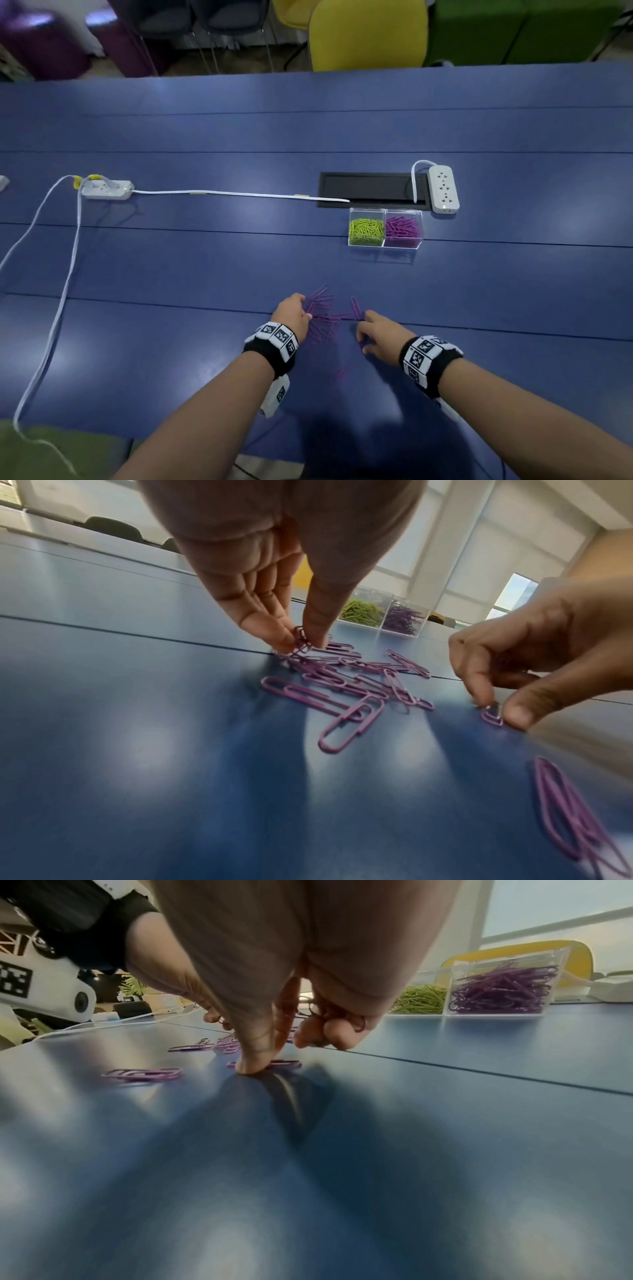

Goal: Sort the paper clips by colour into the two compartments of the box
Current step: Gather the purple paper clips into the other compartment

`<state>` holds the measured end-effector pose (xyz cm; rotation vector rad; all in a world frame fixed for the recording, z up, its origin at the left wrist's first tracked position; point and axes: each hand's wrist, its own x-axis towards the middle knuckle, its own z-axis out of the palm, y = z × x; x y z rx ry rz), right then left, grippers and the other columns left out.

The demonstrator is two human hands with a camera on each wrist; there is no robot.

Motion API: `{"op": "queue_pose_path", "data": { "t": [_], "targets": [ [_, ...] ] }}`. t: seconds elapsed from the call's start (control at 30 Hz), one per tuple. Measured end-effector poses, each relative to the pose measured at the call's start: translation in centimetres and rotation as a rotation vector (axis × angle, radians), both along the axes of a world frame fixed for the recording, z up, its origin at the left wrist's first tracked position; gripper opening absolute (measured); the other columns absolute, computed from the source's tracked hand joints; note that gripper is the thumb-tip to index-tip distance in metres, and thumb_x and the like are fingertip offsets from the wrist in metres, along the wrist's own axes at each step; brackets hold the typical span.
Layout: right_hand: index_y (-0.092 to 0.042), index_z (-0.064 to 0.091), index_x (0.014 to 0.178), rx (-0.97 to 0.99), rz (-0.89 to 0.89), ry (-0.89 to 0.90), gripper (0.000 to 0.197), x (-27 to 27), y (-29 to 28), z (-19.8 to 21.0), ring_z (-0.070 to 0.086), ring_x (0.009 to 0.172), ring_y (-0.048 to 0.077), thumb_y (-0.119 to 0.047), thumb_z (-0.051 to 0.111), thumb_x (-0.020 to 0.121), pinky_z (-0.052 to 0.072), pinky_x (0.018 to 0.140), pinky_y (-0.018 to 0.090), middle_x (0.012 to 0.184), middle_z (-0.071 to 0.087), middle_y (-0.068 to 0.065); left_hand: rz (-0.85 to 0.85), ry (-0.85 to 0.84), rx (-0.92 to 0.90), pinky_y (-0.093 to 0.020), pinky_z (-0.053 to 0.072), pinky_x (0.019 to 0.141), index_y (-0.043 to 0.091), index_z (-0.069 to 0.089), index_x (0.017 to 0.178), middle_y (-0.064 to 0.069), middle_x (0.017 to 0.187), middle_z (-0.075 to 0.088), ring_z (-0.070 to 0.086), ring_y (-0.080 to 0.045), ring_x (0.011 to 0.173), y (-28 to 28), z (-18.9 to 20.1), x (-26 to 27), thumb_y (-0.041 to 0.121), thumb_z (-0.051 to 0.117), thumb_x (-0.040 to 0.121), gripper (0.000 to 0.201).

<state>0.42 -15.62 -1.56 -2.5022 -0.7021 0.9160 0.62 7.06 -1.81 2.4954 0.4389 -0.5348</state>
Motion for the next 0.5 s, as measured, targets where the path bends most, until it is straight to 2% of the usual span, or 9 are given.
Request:
{"op": "queue_pose_path", "data": {
  "t": [0.1, 0.2, 0.27, 0.33, 0.43, 0.5],
  "targets": [
    [-0.009, 0.057, 0.097, -0.029, -0.03, 0.002, 0.014, -0.3, 0.1, -0.1, 0.052, 0.095, 0.027, -0.017, 0.062, 0.086, 0.044, 0.085, 0.035, 0.113, 0.043, 0.009, -0.022, 0.022, 0.06, -0.037, 0.047, 0.096, 0.01, 0.046, 0.134, -0.01, 0.115, 0.064, 0.058, -0.027, 0.111, 0.0, -0.3, 0.3, 0.02, 0.06, 0.09, 0.046],
    [-0.009, 0.053, 0.099, -0.101, -0.034, -0.005, 0.011, -1.0, 0.4, -0.4, 0.053, 0.09, 0.028, -0.015, 0.055, 0.091, 0.045, 0.083, 0.038, 0.114, 0.042, 0.009, -0.077, 0.013, 0.128, -0.036, 0.047, 0.093, 0.008, 0.053, 0.125, -0.011, 0.117, 0.061, 0.057, -0.027, 0.11, -0.2, -0.4, 0.5, 0.02, 0.058, 0.092, 0.035],
    [-0.01, 0.05, 0.1, -0.086, -0.041, -0.025, 0.01, -1.6, 0.4, -0.8, 0.053, 0.094, 0.028, -0.009, 0.051, 0.091, 0.043, 0.084, 0.035, 0.114, 0.046, 0.01, -0.12, -0.001, 0.185, -0.036, 0.047, 0.089, 0.008, 0.058, 0.114, -0.011, 0.116, 0.058, 0.057, -0.028, 0.107, -0.3, -0.5, 0.4, 0.02, 0.055, 0.093, 0.024],
    [-0.012, 0.049, 0.106, -0.038, -0.077, -0.013, 0.019, -1.9, 0.3, -1.0, 0.051, 0.098, 0.024, -0.004, 0.046, 0.089, 0.039, 0.087, 0.03, 0.116, 0.052, 0.01, -0.113, -0.016, 0.198, -0.035, 0.048, 0.087, 0.009, 0.061, 0.107, -0.01, 0.114, 0.057, 0.057, -0.027, 0.103, -0.4, -0.5, 0.5, 0.02, 0.054, 0.094, 0.019],
    [-0.013, 0.043, 0.129, 0.044, -0.281, 0.081, 0.035, -1.3, 0.2, -0.4, 0.051, 0.115, 0.023, -0.01, 0.044, 0.094, 0.037, 0.1, 0.028, 0.129, 0.05, 0.007, -0.085, -0.025, 0.185, -0.033, 0.048, 0.081, 0.011, 0.061, 0.103, -0.008, 0.112, 0.055, 0.059, -0.026, 0.098, -0.4, -0.4, 0.7, 0.019, 0.055, 0.093, 0.014],
    [-0.012, 0.046, 0.13, 0.087, -0.423, 0.103, 0.034, 0.4, -0.1, 0.6, 0.051, 0.119, 0.022, -0.013, 0.042, 0.096, 0.036, 0.102, 0.027, 0.13, 0.051, 0.007, -0.094, -0.013, 0.185, -0.033, 0.051, 0.079, 0.011, 0.06, 0.1, -0.008, 0.114, 0.049, 0.06, -0.026, 0.09, -0.4, -0.4, 0.8, 0.019, 0.055, 0.093, 0.012]
  ]
}}
